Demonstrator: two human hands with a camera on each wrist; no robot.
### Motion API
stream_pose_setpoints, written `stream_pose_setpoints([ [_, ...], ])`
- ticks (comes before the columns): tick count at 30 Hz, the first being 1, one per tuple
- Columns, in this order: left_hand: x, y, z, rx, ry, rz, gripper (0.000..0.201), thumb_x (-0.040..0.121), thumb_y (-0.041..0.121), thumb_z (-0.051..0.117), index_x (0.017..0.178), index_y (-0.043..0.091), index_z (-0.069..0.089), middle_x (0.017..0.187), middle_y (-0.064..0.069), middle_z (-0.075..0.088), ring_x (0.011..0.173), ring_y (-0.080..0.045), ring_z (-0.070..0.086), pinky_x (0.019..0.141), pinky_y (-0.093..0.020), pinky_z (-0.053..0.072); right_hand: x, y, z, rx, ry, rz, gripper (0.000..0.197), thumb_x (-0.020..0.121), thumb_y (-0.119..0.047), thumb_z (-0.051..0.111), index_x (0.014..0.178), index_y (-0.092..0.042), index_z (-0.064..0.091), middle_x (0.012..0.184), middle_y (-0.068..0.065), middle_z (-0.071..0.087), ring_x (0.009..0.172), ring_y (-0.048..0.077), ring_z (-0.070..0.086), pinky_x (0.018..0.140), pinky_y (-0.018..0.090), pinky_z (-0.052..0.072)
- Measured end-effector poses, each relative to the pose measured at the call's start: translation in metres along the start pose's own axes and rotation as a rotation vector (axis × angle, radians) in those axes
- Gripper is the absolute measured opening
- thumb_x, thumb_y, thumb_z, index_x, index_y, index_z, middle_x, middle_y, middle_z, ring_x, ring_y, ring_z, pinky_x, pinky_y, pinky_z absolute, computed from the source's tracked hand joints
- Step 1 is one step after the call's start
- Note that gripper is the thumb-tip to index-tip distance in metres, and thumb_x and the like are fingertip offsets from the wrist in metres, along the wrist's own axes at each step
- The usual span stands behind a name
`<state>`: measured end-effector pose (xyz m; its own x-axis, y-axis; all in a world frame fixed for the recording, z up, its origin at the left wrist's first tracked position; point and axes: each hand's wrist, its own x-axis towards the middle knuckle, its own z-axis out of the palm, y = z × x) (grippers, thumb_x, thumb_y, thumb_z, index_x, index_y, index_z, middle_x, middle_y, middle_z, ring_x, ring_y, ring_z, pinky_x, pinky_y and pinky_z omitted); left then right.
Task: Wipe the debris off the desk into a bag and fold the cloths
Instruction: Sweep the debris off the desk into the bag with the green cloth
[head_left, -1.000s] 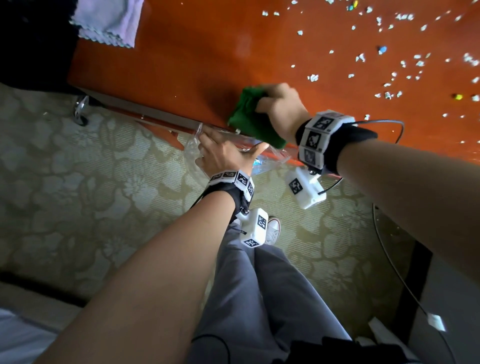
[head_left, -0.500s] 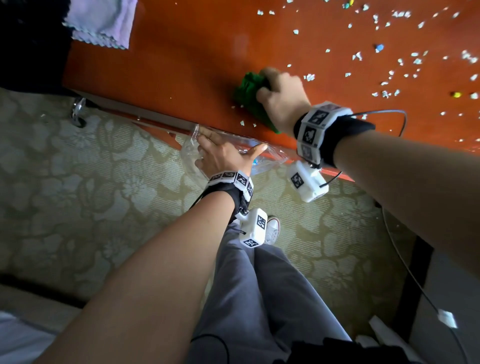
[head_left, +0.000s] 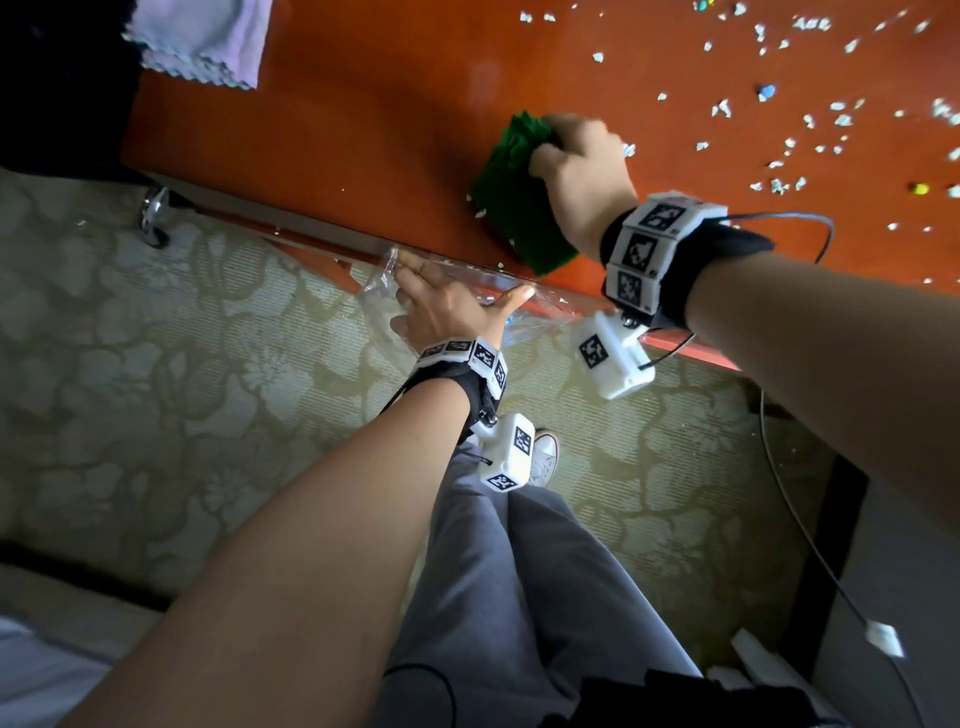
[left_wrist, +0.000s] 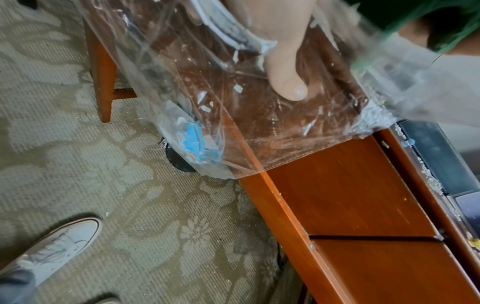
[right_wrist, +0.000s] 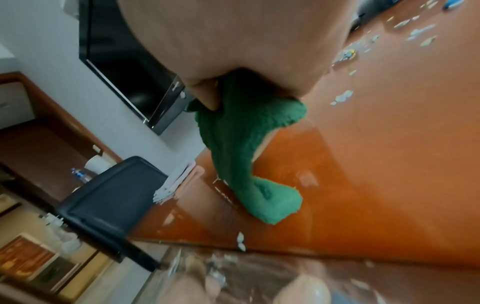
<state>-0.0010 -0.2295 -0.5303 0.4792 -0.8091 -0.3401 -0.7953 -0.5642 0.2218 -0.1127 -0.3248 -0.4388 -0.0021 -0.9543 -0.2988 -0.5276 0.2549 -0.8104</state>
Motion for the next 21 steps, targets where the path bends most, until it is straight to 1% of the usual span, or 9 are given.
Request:
stream_pose_setpoints([
  [2, 0.002, -0.001, 0.0, -0.008, -0.016, -0.005, 0.151, 0.051, 0.092, 0.058, 0.152, -0.009, 0.012, 0.15, -0.019, 0.03, 0.13, -0.032, 0.042, 0.094, -0.048, 0.041, 0.008, -0.007, -0.005, -0.007, 0.05, -0.017, 0.008, 0.086, -0.01, 0.046, 0.087, -0.014, 0.053, 0.083, 0.006, 0.055, 0.066, 0.016, 0.051, 0.043, 0.01, 0.036],
  [5, 0.005, -0.002, 0.002, -0.008, -0.024, -0.007, 0.151, 0.051, 0.093, 0.059, 0.151, -0.01, 0.013, 0.152, -0.021, 0.029, 0.132, -0.034, 0.041, 0.096, -0.049, 0.04, 0.017, -0.016, -0.007, -0.072, 0.101, -0.089, 0.006, 0.088, -0.013, 0.043, 0.088, -0.013, 0.049, 0.078, 0.003, 0.05, 0.072, 0.019, 0.047, 0.046, 0.014, 0.034],
  [8, 0.005, -0.003, 0.004, -0.012, -0.018, -0.002, 0.154, 0.051, 0.092, 0.06, 0.152, -0.01, 0.004, 0.15, -0.021, 0.032, 0.129, -0.033, 0.044, 0.094, -0.049, 0.041, 0.021, -0.02, 0.001, -0.168, 0.083, -0.159, 0.019, 0.089, -0.014, 0.041, 0.101, -0.009, 0.056, 0.08, 0.003, 0.053, 0.074, 0.021, 0.048, 0.058, 0.026, 0.044],
  [10, 0.007, -0.003, 0.006, -0.026, -0.029, -0.005, 0.155, 0.051, 0.092, 0.06, 0.152, -0.009, 0.001, 0.151, -0.021, 0.032, 0.129, -0.033, 0.045, 0.094, -0.05, 0.041, 0.02, -0.015, 0.01, -0.252, -0.005, -0.161, 0.027, 0.089, -0.017, 0.042, 0.109, -0.008, 0.058, 0.089, 0.009, 0.059, 0.075, 0.024, 0.054, 0.058, 0.028, 0.043],
  [15, 0.01, -0.006, 0.012, -0.04, -0.051, 0.003, 0.155, 0.053, 0.094, 0.055, 0.151, -0.009, -0.007, 0.152, -0.019, 0.032, 0.131, -0.033, 0.045, 0.094, -0.053, 0.041, -0.003, 0.004, 0.026, -0.429, -0.152, -0.221, 0.021, 0.082, -0.027, 0.039, 0.084, -0.011, 0.051, 0.068, 0.014, 0.054, 0.063, 0.032, 0.047, 0.055, 0.032, 0.031],
  [17, 0.011, -0.006, 0.012, -0.023, -0.069, 0.001, 0.15, 0.055, 0.092, 0.056, 0.152, -0.009, 0.004, 0.15, -0.018, 0.034, 0.13, -0.032, 0.046, 0.093, -0.052, 0.041, -0.012, 0.007, 0.027, -0.394, -0.204, -0.228, 0.014, 0.084, -0.024, 0.041, 0.076, -0.014, 0.045, 0.062, 0.011, 0.051, 0.057, 0.03, 0.045, 0.052, 0.031, 0.029],
  [18, 0.011, -0.007, 0.012, -0.01, -0.083, 0.001, 0.144, 0.055, 0.092, 0.056, 0.151, -0.008, 0.016, 0.148, -0.018, 0.036, 0.128, -0.032, 0.047, 0.092, -0.052, 0.042, -0.016, 0.007, 0.026, -0.38, -0.231, -0.219, 0.015, 0.087, -0.022, 0.043, 0.073, -0.015, 0.043, 0.06, 0.007, 0.05, 0.054, 0.026, 0.045, 0.049, 0.03, 0.03],
  [20, 0.012, -0.007, 0.011, 0.008, -0.102, 0.014, 0.128, 0.058, 0.09, 0.056, 0.141, -0.005, 0.038, 0.144, -0.018, 0.037, 0.124, -0.033, 0.049, 0.091, -0.052, 0.043, -0.02, 0.006, 0.024, -0.356, -0.283, -0.2, 0.015, 0.09, -0.018, 0.044, 0.075, -0.015, 0.046, 0.057, 0.0, 0.046, 0.049, 0.019, 0.043, 0.045, 0.027, 0.03],
  [21, 0.012, -0.006, 0.01, 0.006, -0.107, 0.018, 0.126, 0.059, 0.089, 0.056, 0.14, -0.006, 0.039, 0.144, -0.018, 0.037, 0.124, -0.033, 0.049, 0.091, -0.052, 0.044, -0.02, 0.005, 0.024, -0.348, -0.297, -0.195, 0.013, 0.091, -0.017, 0.045, 0.078, -0.013, 0.049, 0.057, -0.001, 0.045, 0.049, 0.017, 0.042, 0.044, 0.025, 0.029],
])
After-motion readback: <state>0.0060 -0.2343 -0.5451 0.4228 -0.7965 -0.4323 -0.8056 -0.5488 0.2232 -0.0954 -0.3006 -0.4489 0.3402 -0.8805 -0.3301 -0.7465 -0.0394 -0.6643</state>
